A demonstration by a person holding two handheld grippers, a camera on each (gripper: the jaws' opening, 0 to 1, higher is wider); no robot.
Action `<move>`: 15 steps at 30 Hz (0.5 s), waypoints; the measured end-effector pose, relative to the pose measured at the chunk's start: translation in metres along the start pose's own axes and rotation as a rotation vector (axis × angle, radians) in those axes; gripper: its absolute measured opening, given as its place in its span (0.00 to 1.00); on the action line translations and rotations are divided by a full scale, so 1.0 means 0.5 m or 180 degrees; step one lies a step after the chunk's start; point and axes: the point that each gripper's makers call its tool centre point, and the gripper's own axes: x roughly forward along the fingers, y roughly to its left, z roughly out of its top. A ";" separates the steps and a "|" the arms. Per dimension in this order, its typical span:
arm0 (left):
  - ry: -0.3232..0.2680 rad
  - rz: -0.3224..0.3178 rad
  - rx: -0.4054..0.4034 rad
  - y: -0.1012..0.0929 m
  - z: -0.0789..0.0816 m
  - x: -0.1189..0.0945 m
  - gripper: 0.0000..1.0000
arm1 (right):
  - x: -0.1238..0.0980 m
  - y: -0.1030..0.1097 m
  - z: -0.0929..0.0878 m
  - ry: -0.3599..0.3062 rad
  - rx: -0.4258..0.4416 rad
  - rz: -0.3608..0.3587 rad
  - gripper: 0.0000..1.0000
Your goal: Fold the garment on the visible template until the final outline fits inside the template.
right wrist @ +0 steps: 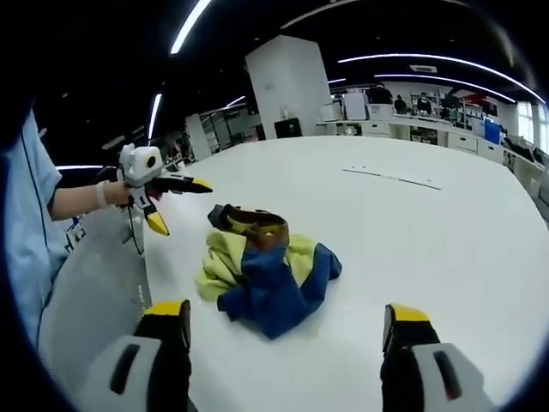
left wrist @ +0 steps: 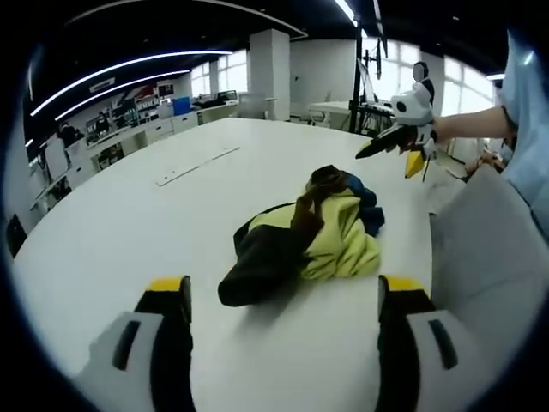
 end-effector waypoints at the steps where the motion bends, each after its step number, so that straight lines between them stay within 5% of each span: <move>1: 0.0015 -0.0003 0.0040 -0.001 -0.001 0.000 0.78 | 0.000 0.002 0.000 0.0002 -0.0005 0.0014 0.88; 9: 0.0054 -0.0005 0.0282 0.002 -0.007 0.014 0.38 | 0.014 0.019 -0.005 0.0051 -0.0004 0.0112 0.69; 15: -0.0027 0.0090 0.0488 0.020 0.018 0.031 0.21 | 0.026 0.032 -0.014 0.0138 0.0012 0.0192 0.47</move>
